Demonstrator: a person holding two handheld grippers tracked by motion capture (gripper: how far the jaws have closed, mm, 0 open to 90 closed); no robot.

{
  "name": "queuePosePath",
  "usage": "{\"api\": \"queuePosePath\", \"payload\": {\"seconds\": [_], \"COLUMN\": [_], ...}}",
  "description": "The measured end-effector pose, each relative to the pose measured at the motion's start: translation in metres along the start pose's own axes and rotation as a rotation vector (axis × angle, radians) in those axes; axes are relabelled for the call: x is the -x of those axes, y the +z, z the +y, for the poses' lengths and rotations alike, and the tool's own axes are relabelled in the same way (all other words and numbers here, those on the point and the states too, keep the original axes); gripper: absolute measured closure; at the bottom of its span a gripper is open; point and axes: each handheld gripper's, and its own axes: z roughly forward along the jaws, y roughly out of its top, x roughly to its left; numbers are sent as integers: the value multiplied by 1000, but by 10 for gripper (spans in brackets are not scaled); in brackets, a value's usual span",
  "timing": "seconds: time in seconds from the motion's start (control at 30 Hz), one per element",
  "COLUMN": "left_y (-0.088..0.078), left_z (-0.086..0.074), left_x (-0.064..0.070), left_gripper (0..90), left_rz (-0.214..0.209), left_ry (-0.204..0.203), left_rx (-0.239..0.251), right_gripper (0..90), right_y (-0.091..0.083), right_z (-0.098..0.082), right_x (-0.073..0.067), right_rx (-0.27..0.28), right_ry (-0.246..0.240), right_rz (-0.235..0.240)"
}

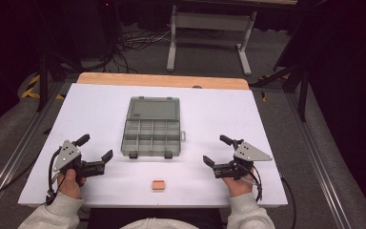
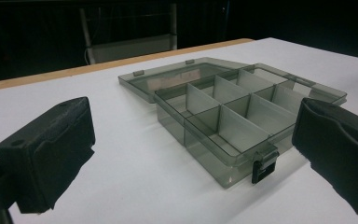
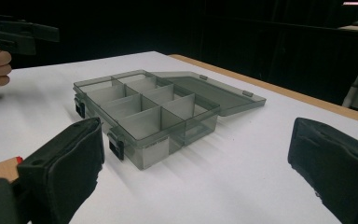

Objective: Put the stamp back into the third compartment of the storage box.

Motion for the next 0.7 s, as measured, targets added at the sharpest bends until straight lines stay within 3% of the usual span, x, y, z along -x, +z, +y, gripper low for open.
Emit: {"api": "queuePosePath", "payload": {"seconds": [0.7], "left_y": [-3], "left_z": [1], "left_x": [0], "left_gripper": [2], "left_rz": [-5], "left_ry": [0], "left_rx": [-4], "right_gripper": [44], "right_y": [2], "right_z": [2], "right_x": [-4], "right_rx": [-12], "right_ry": [-20], "right_rz": [15]}}
